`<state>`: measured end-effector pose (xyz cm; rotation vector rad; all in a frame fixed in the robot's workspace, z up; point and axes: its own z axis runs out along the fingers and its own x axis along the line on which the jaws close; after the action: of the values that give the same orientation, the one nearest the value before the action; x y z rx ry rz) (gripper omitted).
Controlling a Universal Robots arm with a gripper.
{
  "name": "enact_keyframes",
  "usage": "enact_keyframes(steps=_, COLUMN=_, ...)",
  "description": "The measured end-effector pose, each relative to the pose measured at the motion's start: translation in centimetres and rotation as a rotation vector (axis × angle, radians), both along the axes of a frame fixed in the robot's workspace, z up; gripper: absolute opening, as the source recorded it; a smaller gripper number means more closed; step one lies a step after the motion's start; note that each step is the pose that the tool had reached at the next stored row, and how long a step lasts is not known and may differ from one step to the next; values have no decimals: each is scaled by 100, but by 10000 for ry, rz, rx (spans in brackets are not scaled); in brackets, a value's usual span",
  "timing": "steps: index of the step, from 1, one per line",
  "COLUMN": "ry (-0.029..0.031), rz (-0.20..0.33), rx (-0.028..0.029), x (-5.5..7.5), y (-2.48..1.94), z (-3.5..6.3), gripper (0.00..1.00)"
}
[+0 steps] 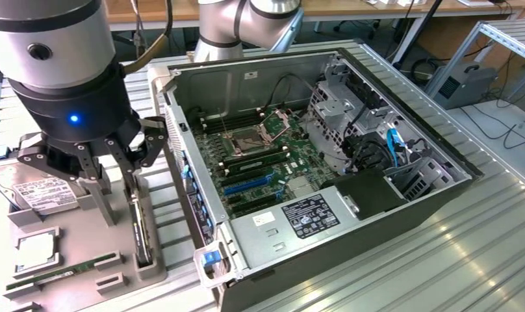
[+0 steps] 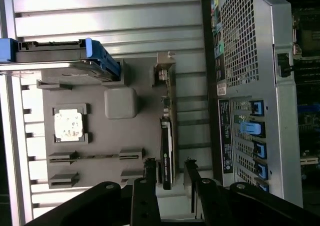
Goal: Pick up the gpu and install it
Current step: 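Pick up the gpu and move the gpu toward the slot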
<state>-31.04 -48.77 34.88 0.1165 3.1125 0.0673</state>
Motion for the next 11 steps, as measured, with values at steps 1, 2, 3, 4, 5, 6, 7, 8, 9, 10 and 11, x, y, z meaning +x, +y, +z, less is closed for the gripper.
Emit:
enact_keyframes(steps=1, ry=0, rz=0, rx=-1, x=0, y=0, z=-29, gripper=36)
enact_keyframes(steps=2, ry=0, rz=0, rx=-2, x=0, y=0, z=-50, gripper=36)
enact_keyframes(steps=3, ry=2, rz=0, rx=-3, x=0, y=0, z=-59, gripper=36)
enact_keyframes(steps=4, ry=3, rz=0, rx=-4, x=0, y=0, z=-61, gripper=36)
enact_keyframes(steps=5, ry=2, rz=0, rx=-3, x=0, y=0, z=-62, gripper=36)
enact_keyframes(steps=6, ry=0, rz=0, rx=-2, x=0, y=0, z=-63, gripper=36)
enact_keyframes(steps=7, ry=0, rz=0, rx=-2, x=0, y=0, z=-63, gripper=36)
enact_keyframes(steps=8, ry=1, rz=0, rx=-2, x=0, y=0, z=-63, gripper=36)
enact_keyframes(steps=9, ry=-3, rz=0, rx=1, x=0, y=0, z=-84, gripper=36)
enact_keyframes(steps=10, ry=0, rz=0, rx=-1, x=0, y=0, z=-105, gripper=36)
enact_keyframes(steps=11, ry=0, rz=0, rx=-1, x=0, y=0, z=-138, gripper=36)
